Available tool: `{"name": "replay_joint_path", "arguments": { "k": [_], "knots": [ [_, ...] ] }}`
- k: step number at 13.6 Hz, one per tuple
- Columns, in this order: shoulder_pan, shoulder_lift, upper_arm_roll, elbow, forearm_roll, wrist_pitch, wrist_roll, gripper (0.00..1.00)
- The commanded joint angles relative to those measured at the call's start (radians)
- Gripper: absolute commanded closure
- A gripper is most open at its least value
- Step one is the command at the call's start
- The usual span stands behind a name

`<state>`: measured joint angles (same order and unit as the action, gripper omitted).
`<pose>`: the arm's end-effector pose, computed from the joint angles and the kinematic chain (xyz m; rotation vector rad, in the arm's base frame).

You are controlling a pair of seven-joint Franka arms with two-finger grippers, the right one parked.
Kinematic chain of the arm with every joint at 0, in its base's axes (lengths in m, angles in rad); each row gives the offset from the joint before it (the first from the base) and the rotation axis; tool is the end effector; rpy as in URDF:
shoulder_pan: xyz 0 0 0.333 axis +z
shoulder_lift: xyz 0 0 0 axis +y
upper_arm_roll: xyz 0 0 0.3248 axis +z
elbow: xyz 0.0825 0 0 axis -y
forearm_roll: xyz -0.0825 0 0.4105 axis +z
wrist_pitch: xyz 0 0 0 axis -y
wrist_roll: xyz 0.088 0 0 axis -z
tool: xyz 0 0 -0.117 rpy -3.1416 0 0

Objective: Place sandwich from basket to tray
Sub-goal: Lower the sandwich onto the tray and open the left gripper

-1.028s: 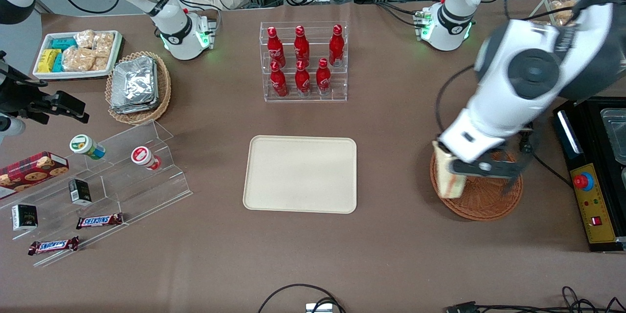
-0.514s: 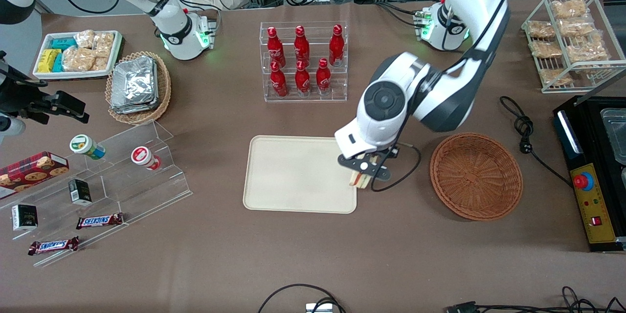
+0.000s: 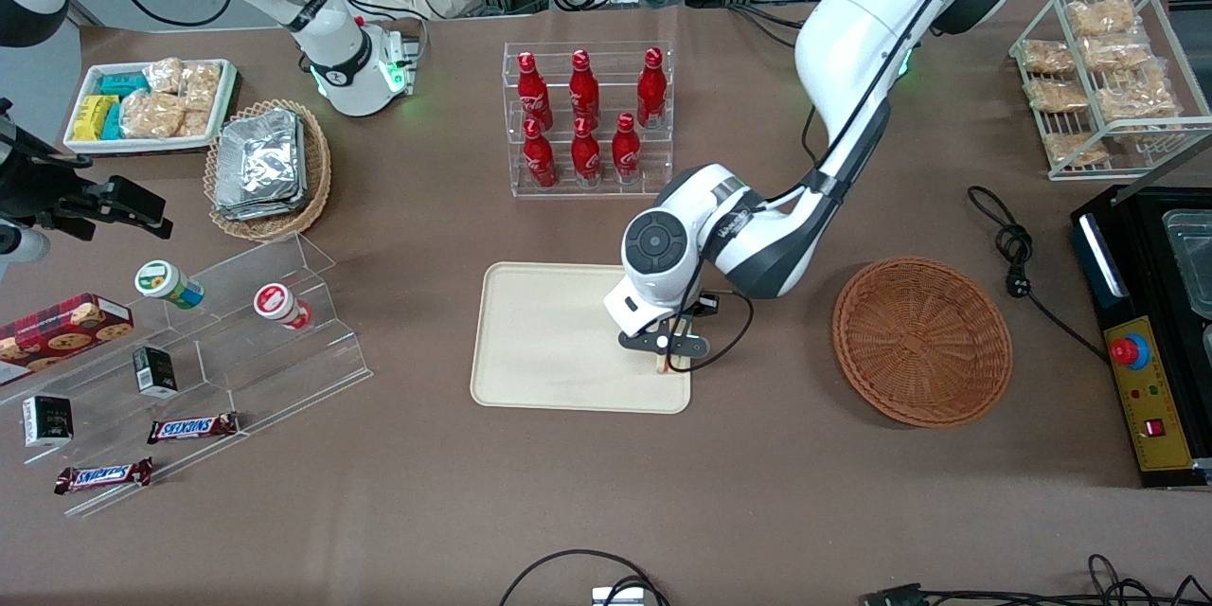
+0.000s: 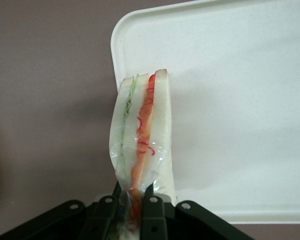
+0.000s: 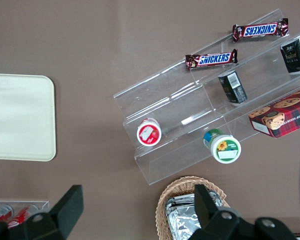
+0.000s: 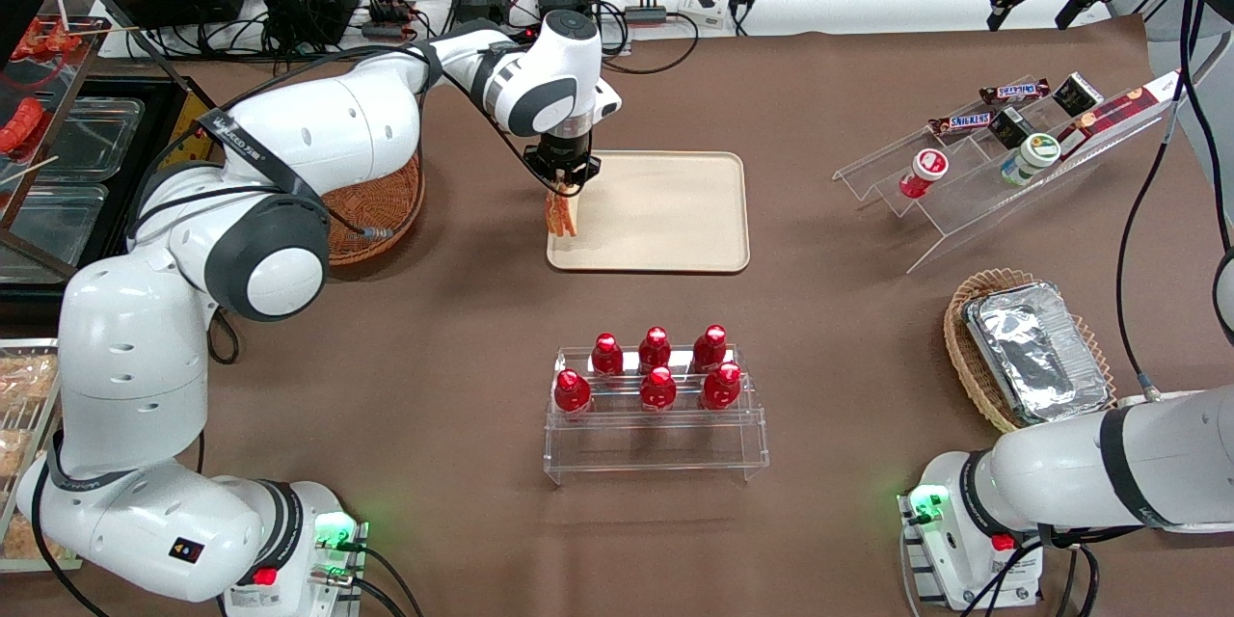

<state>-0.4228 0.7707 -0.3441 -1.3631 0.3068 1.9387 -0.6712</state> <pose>0.5843 -0.4621 0.2496 -3.0071 0.2338 0.1348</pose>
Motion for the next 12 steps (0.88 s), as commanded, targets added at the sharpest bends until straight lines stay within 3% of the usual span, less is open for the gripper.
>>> {"name": "replay_joint_path", "arguments": {
  "k": [1,4,5,6,7,12],
  "knots": [
    [-0.019,0.038,0.011,0.045,0.021,0.018,-0.042,1.0],
    [-0.019,0.064,0.011,0.045,0.077,0.042,-0.056,1.0],
    [-0.019,0.074,0.011,0.047,0.078,0.045,-0.073,0.82],
    [-0.019,0.076,0.011,0.045,0.089,0.06,-0.083,0.21],
    [-0.02,0.073,0.011,0.041,0.107,0.077,-0.088,0.0],
    [-0.019,0.068,0.01,0.044,0.106,0.08,-0.103,0.0]
  ]
}}
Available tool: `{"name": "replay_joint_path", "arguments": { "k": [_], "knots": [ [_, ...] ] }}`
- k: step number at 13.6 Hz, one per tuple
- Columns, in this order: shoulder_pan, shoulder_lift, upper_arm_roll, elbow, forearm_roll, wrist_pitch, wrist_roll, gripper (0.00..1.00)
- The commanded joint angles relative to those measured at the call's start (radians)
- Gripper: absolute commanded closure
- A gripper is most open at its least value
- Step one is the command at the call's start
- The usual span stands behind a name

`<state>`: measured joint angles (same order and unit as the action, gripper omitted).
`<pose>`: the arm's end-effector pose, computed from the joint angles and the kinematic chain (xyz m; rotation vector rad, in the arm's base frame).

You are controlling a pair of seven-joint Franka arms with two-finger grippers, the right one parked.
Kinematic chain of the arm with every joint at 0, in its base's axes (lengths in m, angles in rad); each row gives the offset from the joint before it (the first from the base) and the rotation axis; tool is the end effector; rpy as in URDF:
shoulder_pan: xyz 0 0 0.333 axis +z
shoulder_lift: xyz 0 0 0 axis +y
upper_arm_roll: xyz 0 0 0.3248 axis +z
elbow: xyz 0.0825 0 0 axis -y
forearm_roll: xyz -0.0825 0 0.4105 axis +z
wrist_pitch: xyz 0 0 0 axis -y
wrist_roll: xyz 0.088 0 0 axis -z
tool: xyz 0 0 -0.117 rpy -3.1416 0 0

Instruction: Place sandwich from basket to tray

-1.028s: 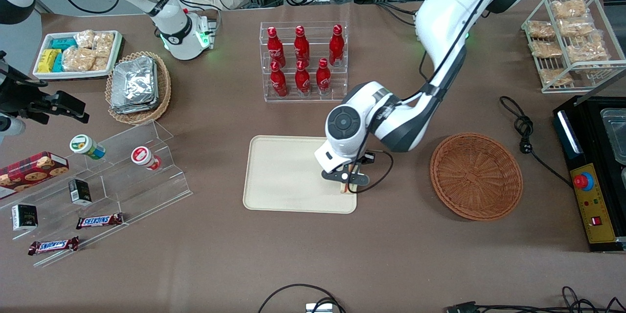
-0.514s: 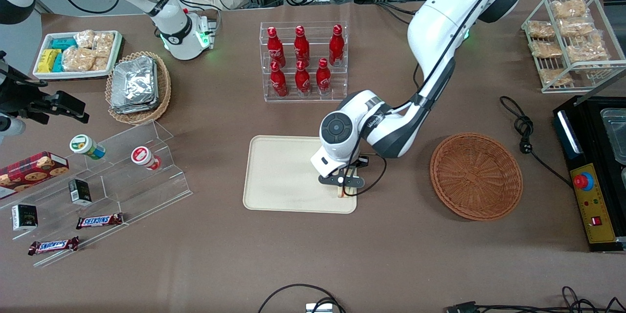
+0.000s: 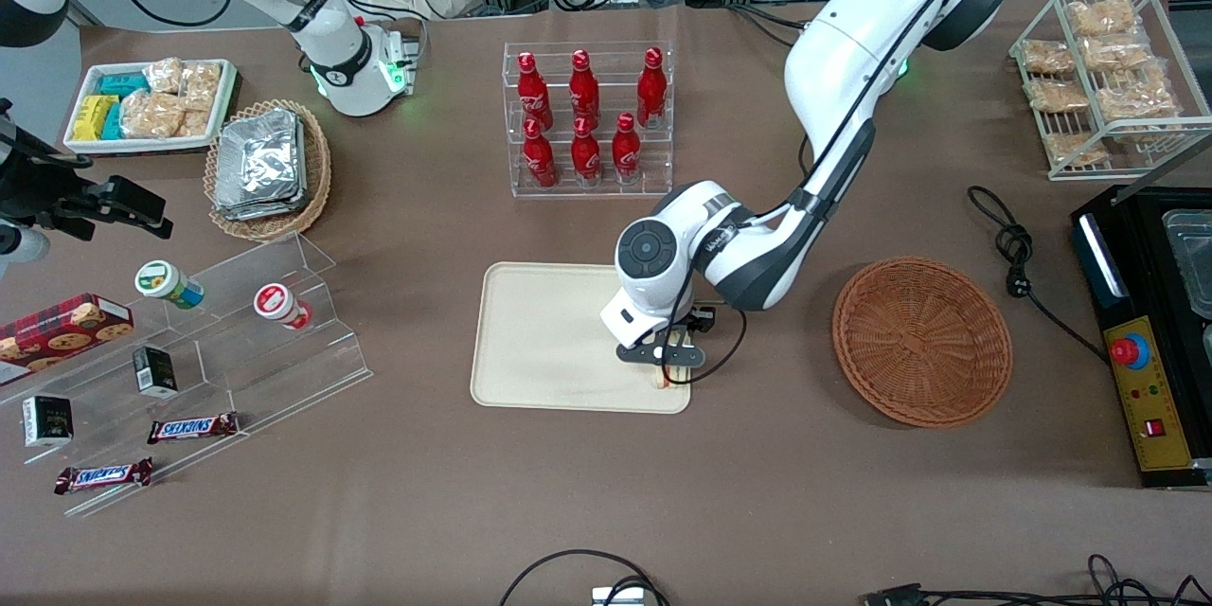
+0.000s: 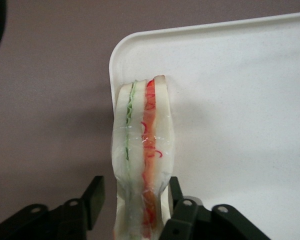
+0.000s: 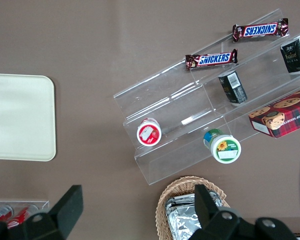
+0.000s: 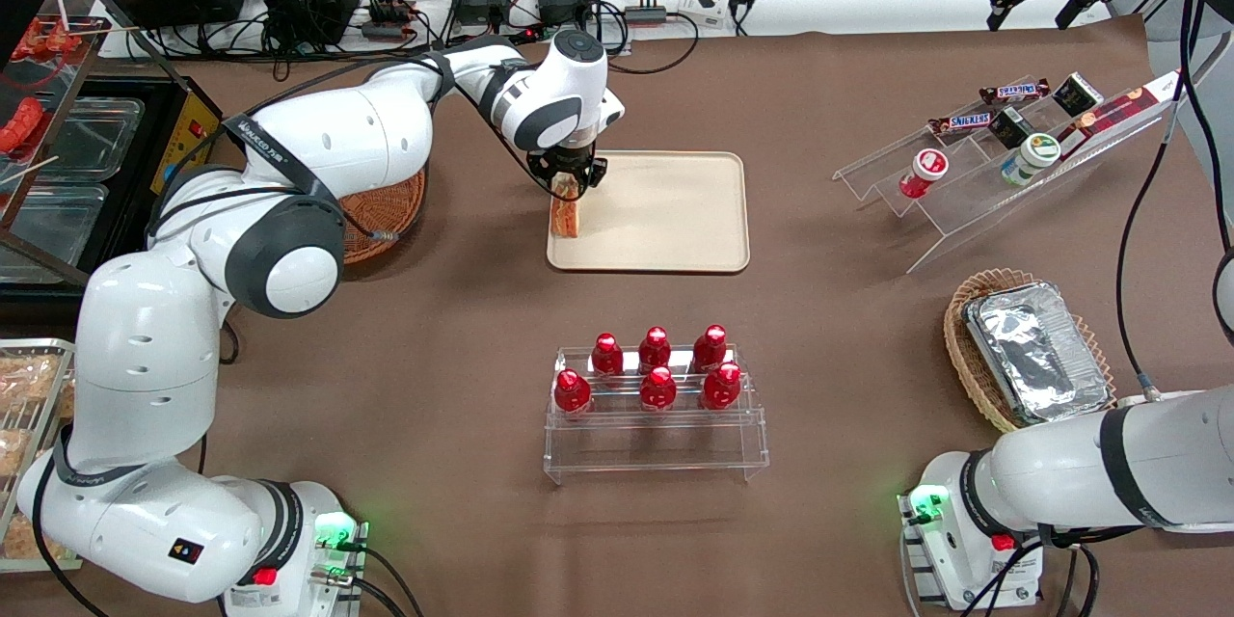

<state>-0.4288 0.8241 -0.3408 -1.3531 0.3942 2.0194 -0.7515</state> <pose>0.5920 -0.4666 0.2210 -2.9968 0.1811 0.0206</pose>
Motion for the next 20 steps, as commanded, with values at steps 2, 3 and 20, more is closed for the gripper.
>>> {"name": "replay_joint_path", "arguments": {
  "k": [2,3,20],
  "knots": [
    [-0.008,0.007,0.005,0.037,0.017,-0.001,-0.023,0.0],
    [-0.004,-0.005,0.003,0.037,0.014,-0.001,-0.023,0.0],
    [0.556,-0.591,0.005,-0.043,-0.308,-0.45,0.492,0.0]
  ]
}}
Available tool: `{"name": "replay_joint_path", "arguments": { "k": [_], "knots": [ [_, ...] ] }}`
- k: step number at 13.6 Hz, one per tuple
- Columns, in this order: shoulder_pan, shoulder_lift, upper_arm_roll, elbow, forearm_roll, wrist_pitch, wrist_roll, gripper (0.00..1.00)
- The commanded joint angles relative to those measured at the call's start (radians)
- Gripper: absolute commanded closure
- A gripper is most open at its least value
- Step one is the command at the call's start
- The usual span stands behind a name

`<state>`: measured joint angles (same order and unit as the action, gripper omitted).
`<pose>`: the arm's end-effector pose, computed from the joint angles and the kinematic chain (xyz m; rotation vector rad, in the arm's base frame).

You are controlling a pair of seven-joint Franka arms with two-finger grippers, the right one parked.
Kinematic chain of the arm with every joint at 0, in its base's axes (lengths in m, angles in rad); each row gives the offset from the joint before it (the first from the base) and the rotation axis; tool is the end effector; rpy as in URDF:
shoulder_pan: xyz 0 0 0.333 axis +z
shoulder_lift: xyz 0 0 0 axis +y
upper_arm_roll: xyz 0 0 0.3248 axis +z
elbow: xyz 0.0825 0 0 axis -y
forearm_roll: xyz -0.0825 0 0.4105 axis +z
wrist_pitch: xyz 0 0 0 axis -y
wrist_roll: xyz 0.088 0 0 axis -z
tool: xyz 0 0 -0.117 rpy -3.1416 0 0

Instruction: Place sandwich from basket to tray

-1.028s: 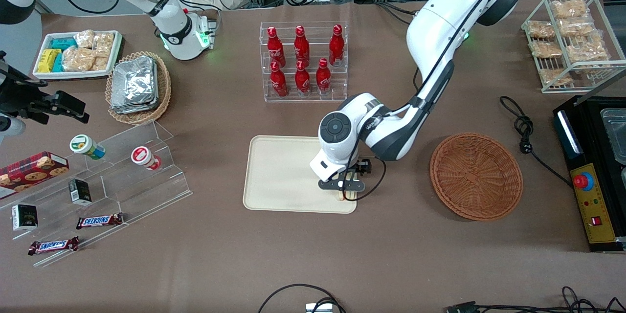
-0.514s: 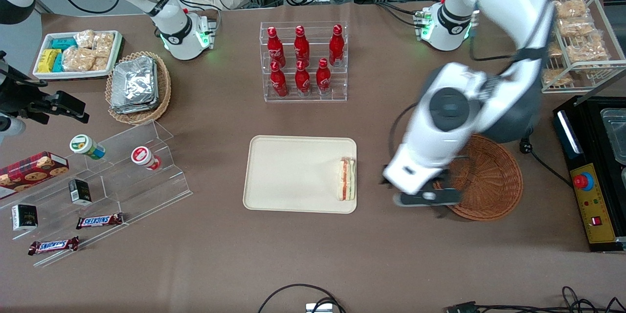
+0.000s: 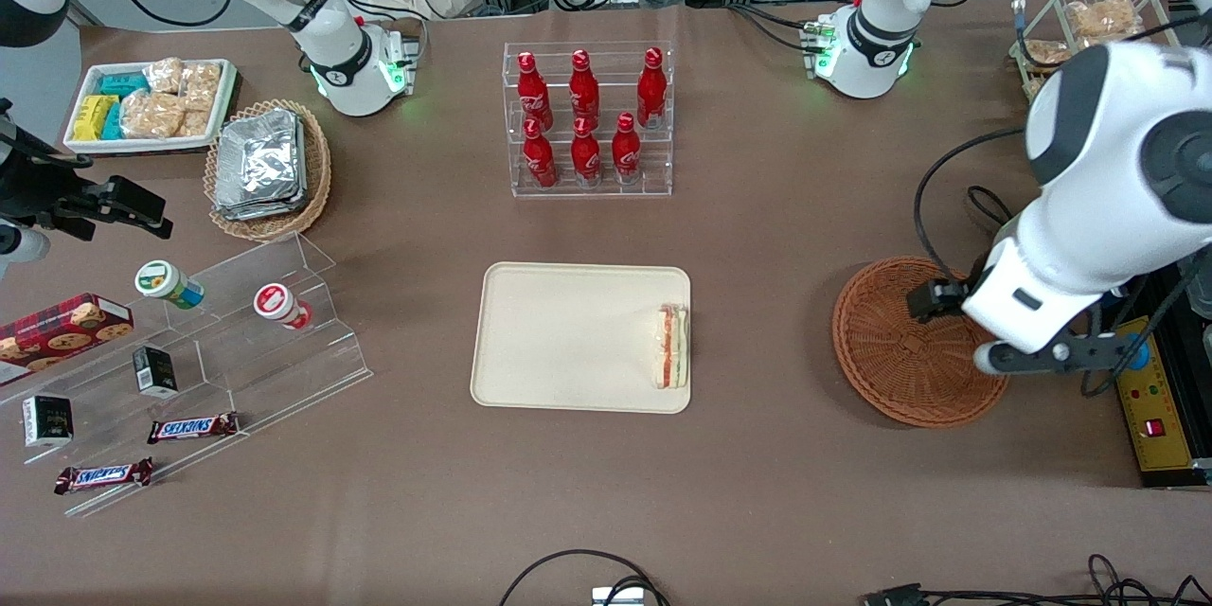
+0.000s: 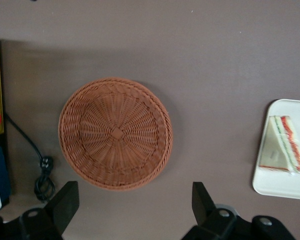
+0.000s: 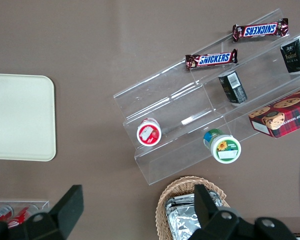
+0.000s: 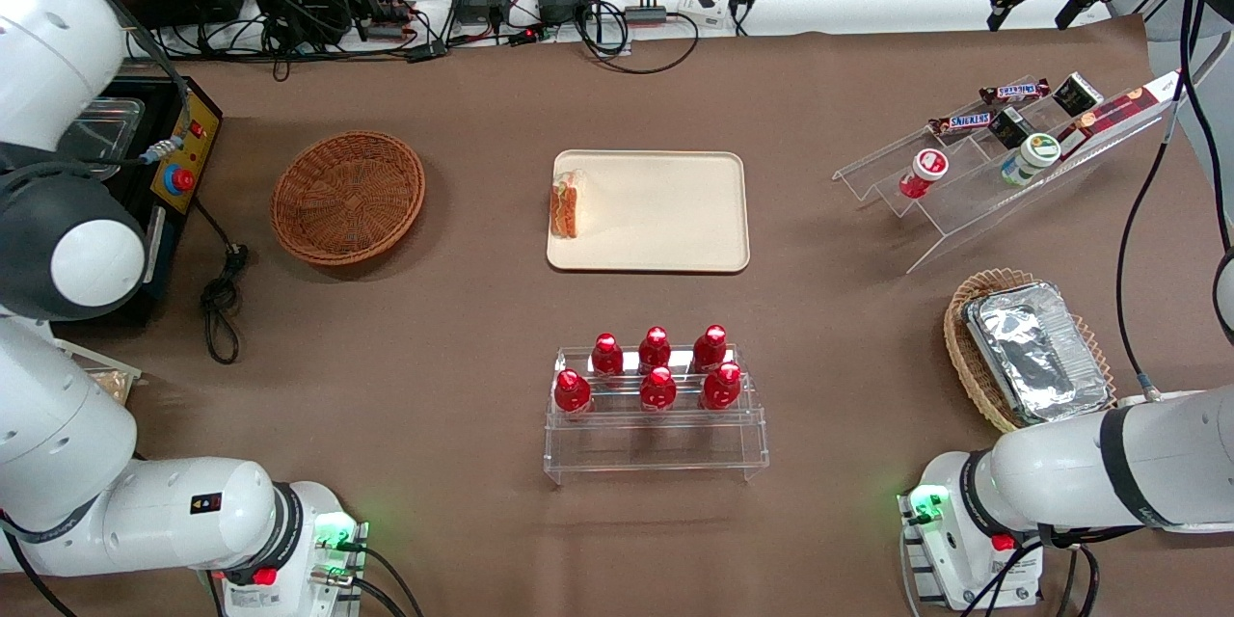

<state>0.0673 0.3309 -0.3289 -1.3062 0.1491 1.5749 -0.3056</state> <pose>0.6654 -0.1241 0.5557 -3.0855 -0.0838 0.0488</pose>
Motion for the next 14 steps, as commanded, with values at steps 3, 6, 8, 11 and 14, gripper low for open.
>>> {"name": "replay_joint_path", "arguments": {
  "k": [3,6,8,11,14],
  "knots": [
    [0.072,-0.162,-0.005,-0.11,-0.074,-0.065,0.091,0.0],
    [0.113,-0.213,0.001,-0.123,-0.094,-0.108,0.173,0.0],
    [0.117,-0.259,0.013,-0.212,-0.103,-0.058,0.191,0.0],
    [0.118,-0.311,0.016,-0.332,-0.103,0.028,0.189,0.0],
    [0.118,-0.314,0.018,-0.335,-0.102,0.039,0.177,0.0]
  ]
}}
